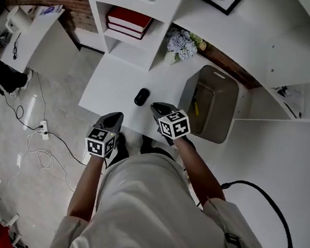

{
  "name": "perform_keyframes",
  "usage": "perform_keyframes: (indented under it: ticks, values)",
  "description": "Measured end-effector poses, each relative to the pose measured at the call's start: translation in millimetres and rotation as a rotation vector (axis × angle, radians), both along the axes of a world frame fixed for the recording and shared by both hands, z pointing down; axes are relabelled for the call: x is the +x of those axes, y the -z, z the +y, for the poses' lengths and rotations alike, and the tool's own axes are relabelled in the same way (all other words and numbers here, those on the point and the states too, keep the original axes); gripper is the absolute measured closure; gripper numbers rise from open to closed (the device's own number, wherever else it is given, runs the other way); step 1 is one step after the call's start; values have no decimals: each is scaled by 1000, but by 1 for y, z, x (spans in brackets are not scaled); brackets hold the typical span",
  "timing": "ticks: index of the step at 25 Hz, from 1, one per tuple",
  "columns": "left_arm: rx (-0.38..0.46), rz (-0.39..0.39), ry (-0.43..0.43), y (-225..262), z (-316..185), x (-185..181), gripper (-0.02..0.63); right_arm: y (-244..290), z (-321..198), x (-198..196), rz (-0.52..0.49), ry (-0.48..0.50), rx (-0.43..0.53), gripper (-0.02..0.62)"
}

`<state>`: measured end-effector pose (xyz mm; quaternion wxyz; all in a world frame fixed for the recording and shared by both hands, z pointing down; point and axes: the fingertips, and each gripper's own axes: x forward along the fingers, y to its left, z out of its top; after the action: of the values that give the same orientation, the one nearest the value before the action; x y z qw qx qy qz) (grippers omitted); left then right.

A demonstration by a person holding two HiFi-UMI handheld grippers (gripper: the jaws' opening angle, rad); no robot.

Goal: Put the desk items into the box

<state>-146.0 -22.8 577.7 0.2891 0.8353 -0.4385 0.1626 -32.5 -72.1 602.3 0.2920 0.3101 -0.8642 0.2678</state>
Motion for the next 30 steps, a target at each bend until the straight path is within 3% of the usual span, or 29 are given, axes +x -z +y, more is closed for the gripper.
perform_keyframes:
  ticks: [11,30]
  values:
    - [-54,-1,101,-16,12,-35,601,-73,-15,-21,45,-41,-111,518]
    - [-139,-28,89,-44,-3,-47,601,-190,-52,-15,9,-349,-369,406]
